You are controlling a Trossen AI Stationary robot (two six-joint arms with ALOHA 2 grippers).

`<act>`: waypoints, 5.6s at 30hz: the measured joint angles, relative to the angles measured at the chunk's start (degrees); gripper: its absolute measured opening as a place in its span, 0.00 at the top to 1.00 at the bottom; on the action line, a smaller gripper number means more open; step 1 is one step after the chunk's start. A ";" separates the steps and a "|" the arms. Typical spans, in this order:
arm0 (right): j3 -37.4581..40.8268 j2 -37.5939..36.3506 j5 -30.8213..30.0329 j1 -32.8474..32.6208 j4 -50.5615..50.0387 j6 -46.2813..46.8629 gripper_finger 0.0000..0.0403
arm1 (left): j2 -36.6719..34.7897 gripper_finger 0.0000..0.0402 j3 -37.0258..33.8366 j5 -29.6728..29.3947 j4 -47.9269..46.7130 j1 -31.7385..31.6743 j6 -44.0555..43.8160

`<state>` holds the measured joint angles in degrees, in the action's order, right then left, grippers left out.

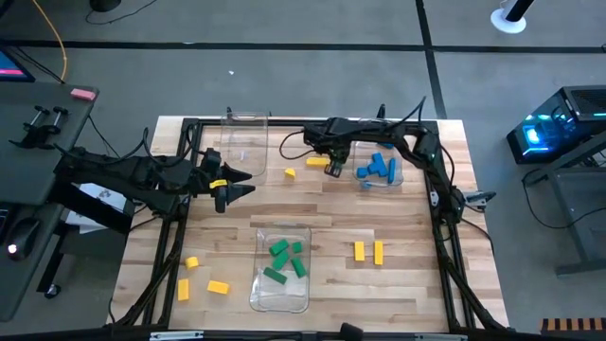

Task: Sort blocks
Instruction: Move the green block to the center of the table, then put the green block into the bottom transparent bin

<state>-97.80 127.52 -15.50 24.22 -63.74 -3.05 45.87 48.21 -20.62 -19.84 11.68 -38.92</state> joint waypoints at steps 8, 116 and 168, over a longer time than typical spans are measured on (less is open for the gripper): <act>0.00 0.07 3.90 -6.05 -3.52 -5.67 1.00 | 0.00 0.38 0.00 0.00 -0.02 0.00 0.02; 10.26 -6.45 17.44 -26.48 17.87 -41.83 0.44 | -0.01 0.38 0.00 3.51 -2.89 0.02 -0.99; 13.11 -15.35 21.78 -38.29 56.13 -12.28 0.49 | 0.00 0.38 0.00 2.08 -2.49 -0.09 -2.67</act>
<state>-84.68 112.18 6.28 -14.07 -7.61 -15.33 45.87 48.21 -18.54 -22.32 11.60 -41.58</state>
